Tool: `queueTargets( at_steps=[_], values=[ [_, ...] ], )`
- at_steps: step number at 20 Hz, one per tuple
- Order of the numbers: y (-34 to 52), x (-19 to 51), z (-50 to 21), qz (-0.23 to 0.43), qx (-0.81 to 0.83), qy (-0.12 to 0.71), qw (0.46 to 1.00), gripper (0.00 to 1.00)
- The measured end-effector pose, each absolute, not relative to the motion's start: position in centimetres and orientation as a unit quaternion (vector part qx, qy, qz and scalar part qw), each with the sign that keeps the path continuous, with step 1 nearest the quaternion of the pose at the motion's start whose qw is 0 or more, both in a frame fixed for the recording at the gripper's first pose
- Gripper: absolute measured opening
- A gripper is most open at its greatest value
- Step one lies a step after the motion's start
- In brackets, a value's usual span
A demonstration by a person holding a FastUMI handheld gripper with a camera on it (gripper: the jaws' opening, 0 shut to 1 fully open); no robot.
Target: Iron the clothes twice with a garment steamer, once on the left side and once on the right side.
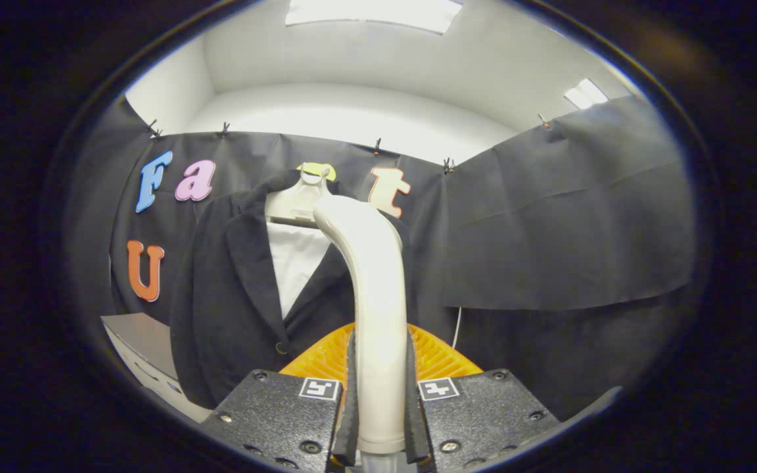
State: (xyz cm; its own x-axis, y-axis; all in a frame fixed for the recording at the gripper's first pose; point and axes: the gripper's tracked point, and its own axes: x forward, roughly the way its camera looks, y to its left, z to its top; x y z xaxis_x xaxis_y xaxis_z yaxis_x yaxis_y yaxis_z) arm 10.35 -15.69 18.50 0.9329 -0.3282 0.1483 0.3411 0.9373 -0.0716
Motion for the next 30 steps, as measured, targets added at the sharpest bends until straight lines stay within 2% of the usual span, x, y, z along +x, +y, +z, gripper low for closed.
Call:
queueTargets(
  at_steps=[5,12,30],
  values=[
    [-16.9,14.7,19.6,-0.18,-0.062,-0.072,0.979,0.31],
    [-18.2,17.5,14.6,-0.19,-0.056,-0.022,0.98,0.31],
    [-17.5,13.6,2.4,-0.192,-0.054,0.073,0.977,0.31]
  ],
)
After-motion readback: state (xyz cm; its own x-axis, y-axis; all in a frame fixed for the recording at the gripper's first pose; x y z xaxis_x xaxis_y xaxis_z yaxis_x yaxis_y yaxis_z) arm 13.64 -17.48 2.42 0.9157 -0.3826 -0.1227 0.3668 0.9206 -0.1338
